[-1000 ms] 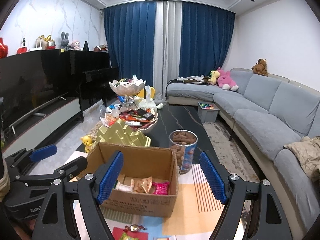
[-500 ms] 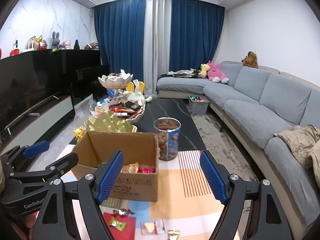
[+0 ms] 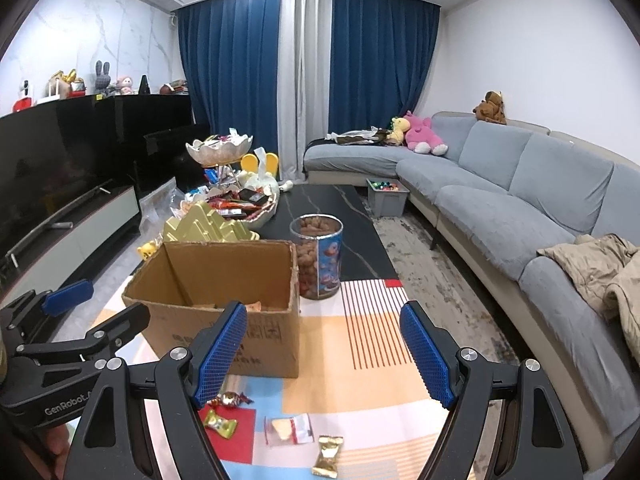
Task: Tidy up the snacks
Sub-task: 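Move both tools back from the box toward the remaining snacks, then close the left tool on the green candy while the right tool grasps the gold foil candy, then lift the green candy and gold foil candy and carry both over the box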
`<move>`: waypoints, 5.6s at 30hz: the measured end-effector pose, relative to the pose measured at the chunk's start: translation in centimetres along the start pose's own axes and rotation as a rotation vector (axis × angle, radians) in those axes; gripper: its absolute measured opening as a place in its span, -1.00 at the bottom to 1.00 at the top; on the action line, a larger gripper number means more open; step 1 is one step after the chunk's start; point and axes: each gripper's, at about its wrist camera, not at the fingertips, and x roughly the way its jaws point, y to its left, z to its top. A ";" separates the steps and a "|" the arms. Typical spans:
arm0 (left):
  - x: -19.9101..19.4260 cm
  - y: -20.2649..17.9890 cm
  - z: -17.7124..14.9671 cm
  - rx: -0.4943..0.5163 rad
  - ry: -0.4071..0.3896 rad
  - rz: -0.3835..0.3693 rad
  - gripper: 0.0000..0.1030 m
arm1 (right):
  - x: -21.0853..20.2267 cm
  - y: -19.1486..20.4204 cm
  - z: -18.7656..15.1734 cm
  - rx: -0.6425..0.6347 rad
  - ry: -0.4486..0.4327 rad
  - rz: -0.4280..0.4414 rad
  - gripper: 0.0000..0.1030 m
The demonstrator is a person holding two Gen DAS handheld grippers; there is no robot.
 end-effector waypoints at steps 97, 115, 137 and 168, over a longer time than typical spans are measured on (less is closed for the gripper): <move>13.6 -1.1 -14.7 0.083 0.364 -0.046 0.40 | 10.9 -1.9 -17.3 0.122 0.427 -0.054 0.42; 12.7 -1.5 -14.7 0.095 0.350 -0.065 -0.37 | 10.9 -1.7 -17.0 0.117 0.416 -0.031 -0.60; 10.2 -1.2 -13.6 0.088 0.311 -0.051 -0.39 | 8.7 -0.8 -15.4 0.103 0.373 -0.014 -0.61; 3.9 1.6 -10.4 0.026 0.198 -0.004 -0.39 | 4.1 2.5 -11.3 0.050 0.261 0.046 -0.61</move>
